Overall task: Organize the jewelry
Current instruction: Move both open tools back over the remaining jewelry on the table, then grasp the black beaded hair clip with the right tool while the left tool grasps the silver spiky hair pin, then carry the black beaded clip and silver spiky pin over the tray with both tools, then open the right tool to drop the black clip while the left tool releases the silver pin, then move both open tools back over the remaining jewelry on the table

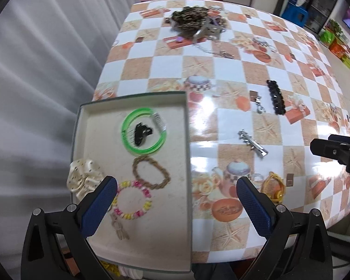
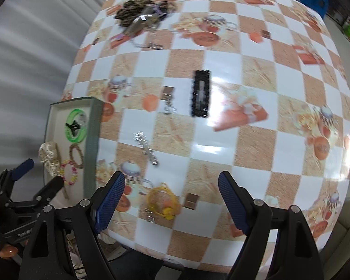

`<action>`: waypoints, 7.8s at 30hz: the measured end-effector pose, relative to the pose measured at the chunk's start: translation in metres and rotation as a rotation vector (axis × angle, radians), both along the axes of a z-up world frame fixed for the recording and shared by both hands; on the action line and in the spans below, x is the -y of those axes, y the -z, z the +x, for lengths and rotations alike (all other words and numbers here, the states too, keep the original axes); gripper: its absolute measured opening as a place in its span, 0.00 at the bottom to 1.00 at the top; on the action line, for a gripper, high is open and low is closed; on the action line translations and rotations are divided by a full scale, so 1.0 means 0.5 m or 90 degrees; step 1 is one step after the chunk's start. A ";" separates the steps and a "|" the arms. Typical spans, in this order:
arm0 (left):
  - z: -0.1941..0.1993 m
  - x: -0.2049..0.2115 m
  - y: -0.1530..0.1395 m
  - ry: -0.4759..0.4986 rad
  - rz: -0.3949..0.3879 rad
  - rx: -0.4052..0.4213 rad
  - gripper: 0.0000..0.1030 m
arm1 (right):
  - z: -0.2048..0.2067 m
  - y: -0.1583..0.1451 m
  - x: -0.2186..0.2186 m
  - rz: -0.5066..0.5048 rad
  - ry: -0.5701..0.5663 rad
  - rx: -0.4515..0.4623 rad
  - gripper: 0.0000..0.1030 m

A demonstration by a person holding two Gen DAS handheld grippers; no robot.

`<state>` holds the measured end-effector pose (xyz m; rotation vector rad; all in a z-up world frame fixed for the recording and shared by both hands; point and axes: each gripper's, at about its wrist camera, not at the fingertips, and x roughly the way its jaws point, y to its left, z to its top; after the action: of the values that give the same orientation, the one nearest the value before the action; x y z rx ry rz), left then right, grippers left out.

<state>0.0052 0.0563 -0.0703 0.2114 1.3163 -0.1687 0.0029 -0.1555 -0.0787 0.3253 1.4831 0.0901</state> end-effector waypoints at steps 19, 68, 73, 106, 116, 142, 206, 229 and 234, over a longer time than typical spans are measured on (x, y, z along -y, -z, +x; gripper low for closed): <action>0.055 0.105 0.012 0.052 -0.032 -0.004 1.00 | -0.093 0.060 0.158 -0.018 0.114 -0.049 0.82; 0.052 0.205 0.222 -0.066 -0.027 -0.110 0.66 | 0.218 0.176 0.047 -0.073 0.023 -0.019 0.62; 0.044 0.241 0.218 -0.038 -0.024 -0.107 0.48 | 0.223 0.175 0.022 -0.135 -0.002 -0.019 0.39; 0.046 0.198 0.063 0.040 -0.115 -0.053 0.22 | 0.045 0.063 0.129 -0.022 0.078 -0.009 0.32; 0.032 0.133 0.021 0.021 -0.136 -0.029 0.22 | 0.028 0.013 0.082 -0.004 0.056 0.012 0.32; -0.080 -0.211 0.028 -0.205 -0.132 -0.029 0.22 | 0.082 -0.037 -0.211 0.047 -0.137 0.038 0.32; -0.119 -0.328 0.177 -0.307 -0.032 -0.098 0.22 | 0.119 0.083 -0.499 0.075 -0.295 -0.037 0.67; -0.064 -0.107 0.031 -0.170 -0.025 -0.020 0.99 | 0.098 0.015 -0.027 0.070 -0.018 -0.006 0.81; -0.071 -0.003 0.026 -0.161 -0.020 -0.032 0.99 | 0.087 0.038 0.046 0.058 -0.032 -0.030 0.81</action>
<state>-0.0303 0.0580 -0.0835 0.0134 1.3772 0.0203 0.0464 -0.1782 -0.0976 0.3662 1.5366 0.1926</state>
